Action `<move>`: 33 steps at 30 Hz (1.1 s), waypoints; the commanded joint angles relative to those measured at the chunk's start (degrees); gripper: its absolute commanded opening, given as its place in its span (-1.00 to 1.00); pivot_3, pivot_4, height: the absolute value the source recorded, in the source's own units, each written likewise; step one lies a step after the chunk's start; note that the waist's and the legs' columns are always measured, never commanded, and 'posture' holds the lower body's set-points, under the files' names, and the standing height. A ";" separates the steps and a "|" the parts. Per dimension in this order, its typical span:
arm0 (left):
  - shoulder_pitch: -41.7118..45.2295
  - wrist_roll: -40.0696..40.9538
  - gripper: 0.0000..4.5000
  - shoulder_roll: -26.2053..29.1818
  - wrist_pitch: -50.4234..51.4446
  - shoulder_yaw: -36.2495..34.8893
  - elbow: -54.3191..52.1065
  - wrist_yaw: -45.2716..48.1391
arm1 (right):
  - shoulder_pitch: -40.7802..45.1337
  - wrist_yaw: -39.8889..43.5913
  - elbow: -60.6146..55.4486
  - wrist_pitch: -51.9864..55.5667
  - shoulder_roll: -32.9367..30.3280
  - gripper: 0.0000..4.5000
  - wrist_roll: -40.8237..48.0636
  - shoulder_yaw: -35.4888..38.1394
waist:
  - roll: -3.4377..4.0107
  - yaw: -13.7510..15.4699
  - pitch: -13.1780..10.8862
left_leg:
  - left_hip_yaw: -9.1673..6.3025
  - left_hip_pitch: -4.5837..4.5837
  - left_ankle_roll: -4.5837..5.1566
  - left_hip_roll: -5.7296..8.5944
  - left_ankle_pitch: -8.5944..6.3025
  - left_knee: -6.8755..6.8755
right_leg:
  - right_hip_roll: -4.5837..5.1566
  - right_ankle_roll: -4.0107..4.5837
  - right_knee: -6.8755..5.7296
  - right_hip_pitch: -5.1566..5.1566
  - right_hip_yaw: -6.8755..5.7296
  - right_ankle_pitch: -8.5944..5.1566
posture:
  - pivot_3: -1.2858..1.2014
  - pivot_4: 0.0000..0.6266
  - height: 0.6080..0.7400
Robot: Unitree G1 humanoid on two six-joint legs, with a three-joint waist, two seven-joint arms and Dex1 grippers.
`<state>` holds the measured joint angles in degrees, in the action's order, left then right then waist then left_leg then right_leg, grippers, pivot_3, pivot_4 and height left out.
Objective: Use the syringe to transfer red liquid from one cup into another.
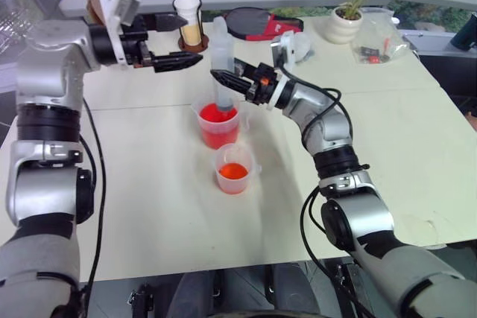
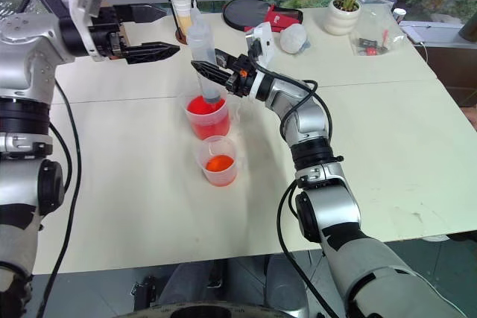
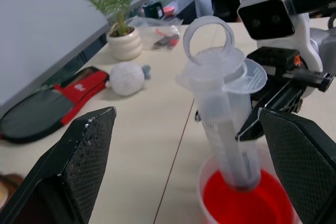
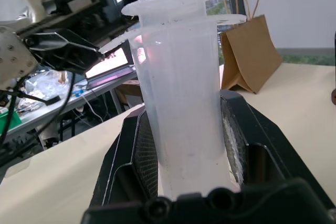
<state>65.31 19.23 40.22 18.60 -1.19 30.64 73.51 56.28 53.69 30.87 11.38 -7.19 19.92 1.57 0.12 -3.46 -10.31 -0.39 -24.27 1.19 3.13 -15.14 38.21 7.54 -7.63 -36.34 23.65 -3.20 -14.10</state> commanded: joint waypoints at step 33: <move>12.87 -1.18 -0.99 -9.69 -11.00 -4.19 13.87 -2.18 | -4.30 -1.07 -5.21 -1.67 3.64 -0.40 -1.19 -4.69 | 0.00 0.90 0.00 | 0.03 0.00 0.00 0.03 0.00 0.02 | 0.00 0.00 -0.02 0.01 -0.01 0.00 | 0.03 -0.52 1.00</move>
<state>73.52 15.81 29.54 8.13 -1.26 45.43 74.32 52.22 50.50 26.85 10.76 -5.12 19.32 -0.22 0.11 -2.55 -10.31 -0.36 -24.27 1.19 3.16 -15.14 38.24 7.55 -7.64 -36.36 23.66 -3.20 -14.09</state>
